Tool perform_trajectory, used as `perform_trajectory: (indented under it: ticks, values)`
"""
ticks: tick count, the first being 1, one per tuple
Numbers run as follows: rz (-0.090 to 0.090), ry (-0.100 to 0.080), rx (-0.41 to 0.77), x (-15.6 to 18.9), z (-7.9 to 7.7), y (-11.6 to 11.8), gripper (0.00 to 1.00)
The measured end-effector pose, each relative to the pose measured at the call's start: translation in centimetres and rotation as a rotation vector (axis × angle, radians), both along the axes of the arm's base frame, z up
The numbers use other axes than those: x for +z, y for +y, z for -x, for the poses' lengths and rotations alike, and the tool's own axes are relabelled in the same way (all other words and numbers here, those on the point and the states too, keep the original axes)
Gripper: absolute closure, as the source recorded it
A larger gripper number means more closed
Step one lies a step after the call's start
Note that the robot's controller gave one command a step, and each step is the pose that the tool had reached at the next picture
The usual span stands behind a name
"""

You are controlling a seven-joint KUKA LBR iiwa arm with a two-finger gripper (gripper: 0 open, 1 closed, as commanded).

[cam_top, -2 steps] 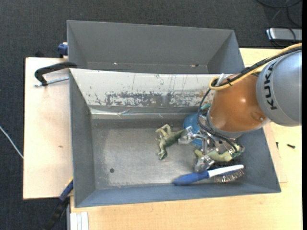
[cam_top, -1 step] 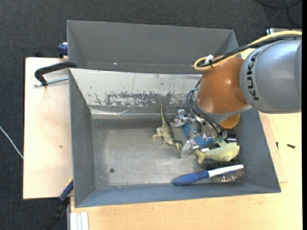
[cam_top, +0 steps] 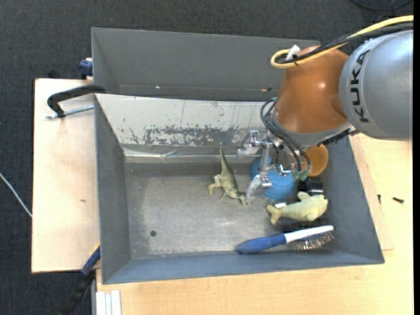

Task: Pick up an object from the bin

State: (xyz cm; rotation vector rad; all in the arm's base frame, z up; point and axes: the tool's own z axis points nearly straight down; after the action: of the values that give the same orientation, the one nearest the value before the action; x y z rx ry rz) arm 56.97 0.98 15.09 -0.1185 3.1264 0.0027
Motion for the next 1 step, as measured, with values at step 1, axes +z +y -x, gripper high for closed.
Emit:
perform_trajectory:
  ticks: [1]
  values:
    - [0.001, 0.007, 0.055, -6.75, -2.17, -1.05, 0.00]
